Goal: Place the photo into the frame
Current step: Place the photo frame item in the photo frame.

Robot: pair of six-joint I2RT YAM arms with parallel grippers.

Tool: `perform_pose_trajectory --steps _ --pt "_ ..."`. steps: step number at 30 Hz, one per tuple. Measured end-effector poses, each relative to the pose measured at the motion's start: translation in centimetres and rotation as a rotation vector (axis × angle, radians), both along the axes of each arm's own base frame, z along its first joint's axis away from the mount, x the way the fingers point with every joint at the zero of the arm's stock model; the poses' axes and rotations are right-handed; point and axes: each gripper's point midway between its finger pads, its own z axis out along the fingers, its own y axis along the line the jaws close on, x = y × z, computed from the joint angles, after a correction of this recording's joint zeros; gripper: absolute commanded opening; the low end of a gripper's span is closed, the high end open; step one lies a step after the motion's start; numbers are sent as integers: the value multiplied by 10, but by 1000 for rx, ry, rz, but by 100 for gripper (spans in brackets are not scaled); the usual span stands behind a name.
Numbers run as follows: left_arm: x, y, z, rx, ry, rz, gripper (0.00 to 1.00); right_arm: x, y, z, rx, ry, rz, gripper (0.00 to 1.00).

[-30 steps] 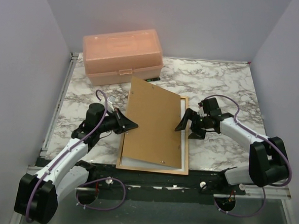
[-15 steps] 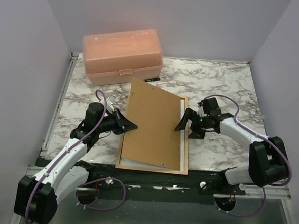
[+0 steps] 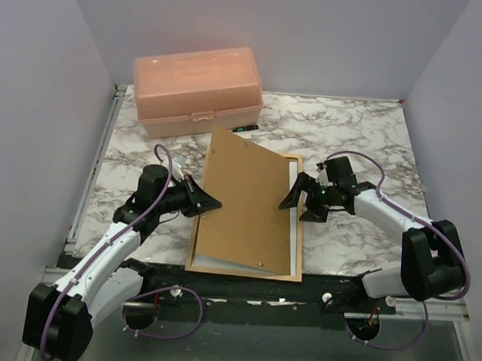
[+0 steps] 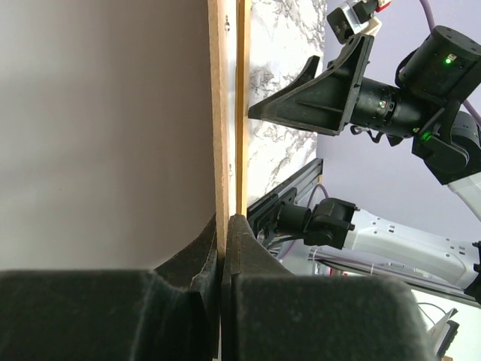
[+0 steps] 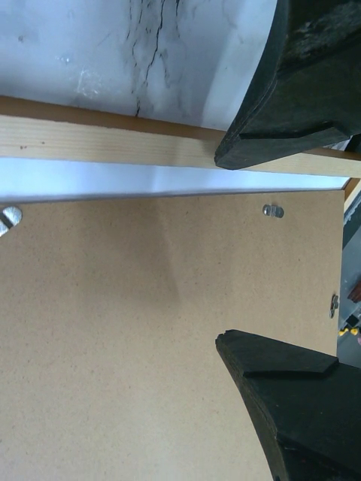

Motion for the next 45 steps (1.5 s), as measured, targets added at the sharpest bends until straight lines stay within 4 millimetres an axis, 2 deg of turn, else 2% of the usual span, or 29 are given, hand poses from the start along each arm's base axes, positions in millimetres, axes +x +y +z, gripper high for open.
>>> perform_pose_trajectory --steps 18,27,30,36,45 --pt "8 -12 -21 -15 17 -34 0 -1 4 -1 22 -5 19 98" --pt "8 -13 -23 -10 19 -38 0 12 -25 -3 -126 -73 -86 99" --pt "8 -13 -25 -7 22 -39 0 12 -27 -7 -134 -64 -94 99" --pt "9 -13 -26 -4 20 -41 0 10 -15 -24 -82 -15 -34 98" --pt "13 -11 -28 5 16 -37 0 15 -8 -23 -14 -18 39 98"
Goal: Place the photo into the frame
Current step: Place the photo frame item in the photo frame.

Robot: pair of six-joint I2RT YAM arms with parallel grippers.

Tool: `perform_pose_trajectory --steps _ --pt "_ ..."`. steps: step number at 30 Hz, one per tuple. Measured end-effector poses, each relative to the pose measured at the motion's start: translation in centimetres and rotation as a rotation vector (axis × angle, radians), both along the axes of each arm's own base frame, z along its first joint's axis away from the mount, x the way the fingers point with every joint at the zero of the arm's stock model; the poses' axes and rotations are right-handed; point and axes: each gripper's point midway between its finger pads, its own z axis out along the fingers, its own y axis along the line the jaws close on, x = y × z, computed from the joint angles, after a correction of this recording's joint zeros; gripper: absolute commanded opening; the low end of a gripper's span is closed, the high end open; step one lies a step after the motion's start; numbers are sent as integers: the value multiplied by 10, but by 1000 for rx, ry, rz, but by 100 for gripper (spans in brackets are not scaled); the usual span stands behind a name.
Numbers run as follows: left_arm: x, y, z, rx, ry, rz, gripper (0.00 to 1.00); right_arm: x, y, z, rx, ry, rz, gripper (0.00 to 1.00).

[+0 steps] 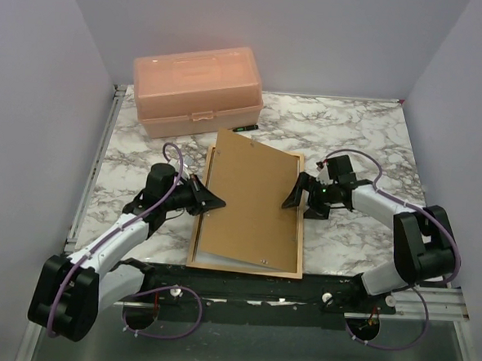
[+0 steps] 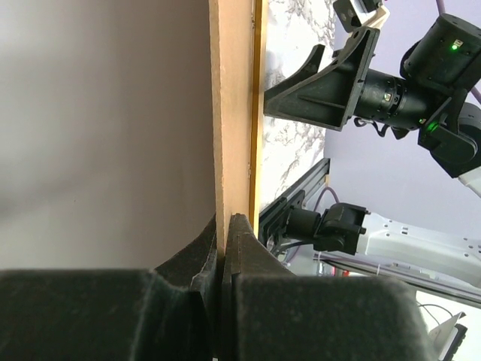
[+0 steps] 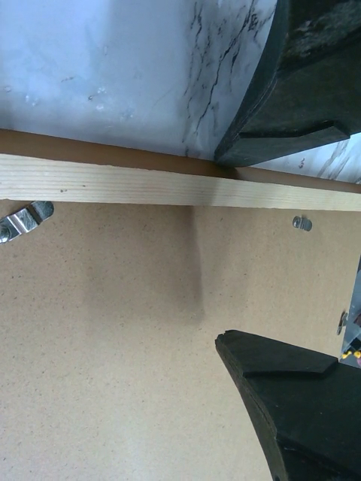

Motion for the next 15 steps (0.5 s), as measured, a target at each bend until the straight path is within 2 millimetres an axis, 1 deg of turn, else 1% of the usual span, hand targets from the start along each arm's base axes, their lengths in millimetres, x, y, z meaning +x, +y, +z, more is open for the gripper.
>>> perform_pose_trajectory --steps 15 --pt "11 -1 -1 10 -12 -2 0 8 3 1 26 -13 49 97"
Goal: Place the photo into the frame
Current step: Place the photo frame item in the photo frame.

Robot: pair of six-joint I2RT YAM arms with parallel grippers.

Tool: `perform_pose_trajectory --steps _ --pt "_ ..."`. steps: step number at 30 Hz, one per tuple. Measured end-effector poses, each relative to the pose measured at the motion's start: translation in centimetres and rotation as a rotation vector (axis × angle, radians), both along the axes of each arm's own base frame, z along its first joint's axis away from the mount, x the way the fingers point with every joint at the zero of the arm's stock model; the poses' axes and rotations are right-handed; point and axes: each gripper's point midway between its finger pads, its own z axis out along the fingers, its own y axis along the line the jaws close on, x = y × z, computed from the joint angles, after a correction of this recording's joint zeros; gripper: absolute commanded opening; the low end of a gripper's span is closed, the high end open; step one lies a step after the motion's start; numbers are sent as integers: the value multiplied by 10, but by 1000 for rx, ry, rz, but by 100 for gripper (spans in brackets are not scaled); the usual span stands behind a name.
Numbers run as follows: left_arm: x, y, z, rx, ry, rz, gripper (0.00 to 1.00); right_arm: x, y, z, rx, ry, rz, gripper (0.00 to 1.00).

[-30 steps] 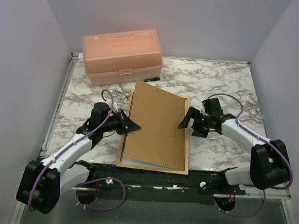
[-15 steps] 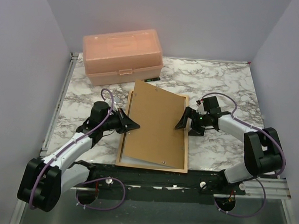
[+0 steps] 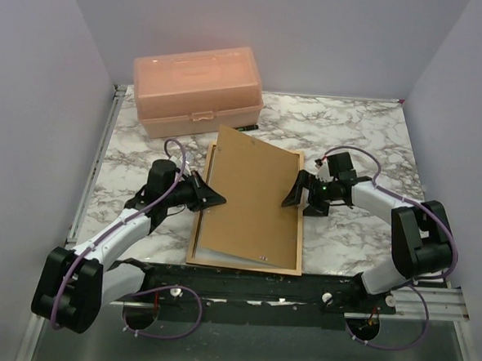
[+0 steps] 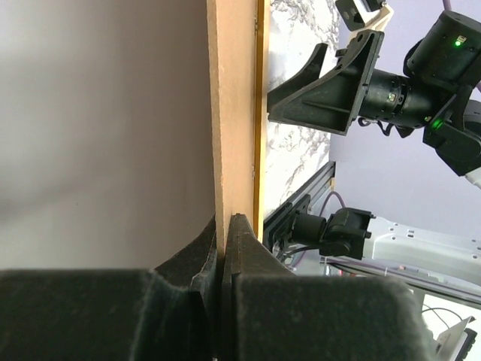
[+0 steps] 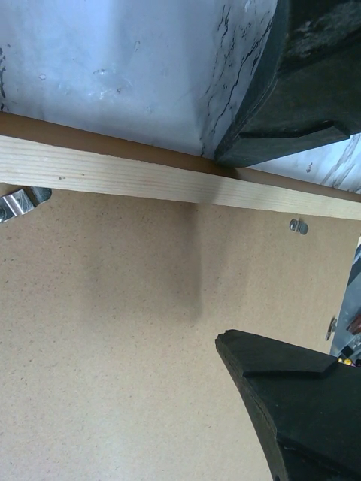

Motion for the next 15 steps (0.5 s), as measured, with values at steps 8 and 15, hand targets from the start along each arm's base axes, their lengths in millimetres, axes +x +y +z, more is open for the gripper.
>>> perform_pose_trajectory --steps 8,15 --pt "4 2 -1 63 -2 -22 17 1 0 0 -3 -11 15 97" --pt "-4 15 -29 219 48 -22 40 1 4 1 19 -16 30 97"
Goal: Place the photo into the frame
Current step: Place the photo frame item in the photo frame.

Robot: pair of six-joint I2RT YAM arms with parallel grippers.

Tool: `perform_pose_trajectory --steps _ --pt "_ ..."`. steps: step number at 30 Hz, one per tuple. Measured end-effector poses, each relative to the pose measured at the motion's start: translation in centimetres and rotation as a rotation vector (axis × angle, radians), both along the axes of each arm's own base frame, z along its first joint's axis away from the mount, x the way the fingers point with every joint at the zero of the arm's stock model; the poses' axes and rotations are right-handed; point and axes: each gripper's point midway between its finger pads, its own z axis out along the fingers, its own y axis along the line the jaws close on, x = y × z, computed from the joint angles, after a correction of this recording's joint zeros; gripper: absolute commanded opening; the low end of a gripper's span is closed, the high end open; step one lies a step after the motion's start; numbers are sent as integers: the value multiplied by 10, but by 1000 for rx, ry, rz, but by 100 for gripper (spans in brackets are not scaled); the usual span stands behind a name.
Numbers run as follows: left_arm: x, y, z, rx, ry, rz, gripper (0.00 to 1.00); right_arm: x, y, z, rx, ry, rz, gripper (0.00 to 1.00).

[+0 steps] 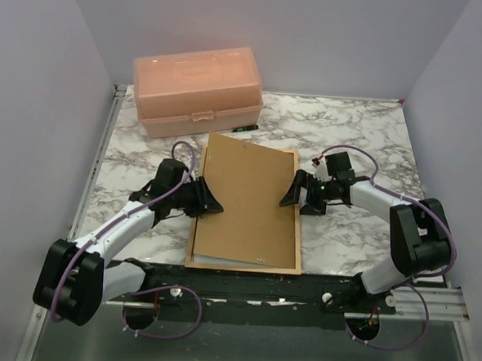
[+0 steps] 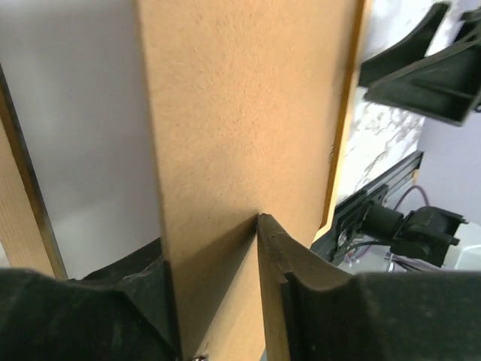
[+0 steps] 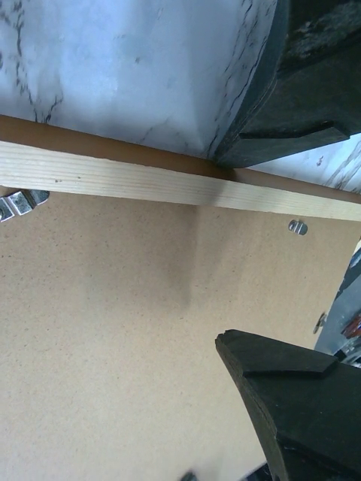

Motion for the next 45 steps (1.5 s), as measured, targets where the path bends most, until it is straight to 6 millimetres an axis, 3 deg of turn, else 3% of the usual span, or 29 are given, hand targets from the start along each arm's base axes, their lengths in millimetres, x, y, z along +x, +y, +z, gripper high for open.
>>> perform_pose_trajectory --steps 4,11,26,45 --pt "-15 4 -20 79 64 -24 50 0 5 1 17 -11 23 97" --pt "-26 8 -37 228 119 -56 64 -1 8 1 30 -10 33 97" --pt "-29 23 -37 456 119 -33 85 -12 19 1 75 -8 77 97" --pt "-29 50 -46 724 156 6 92 -19 20 2 89 -12 86 97"
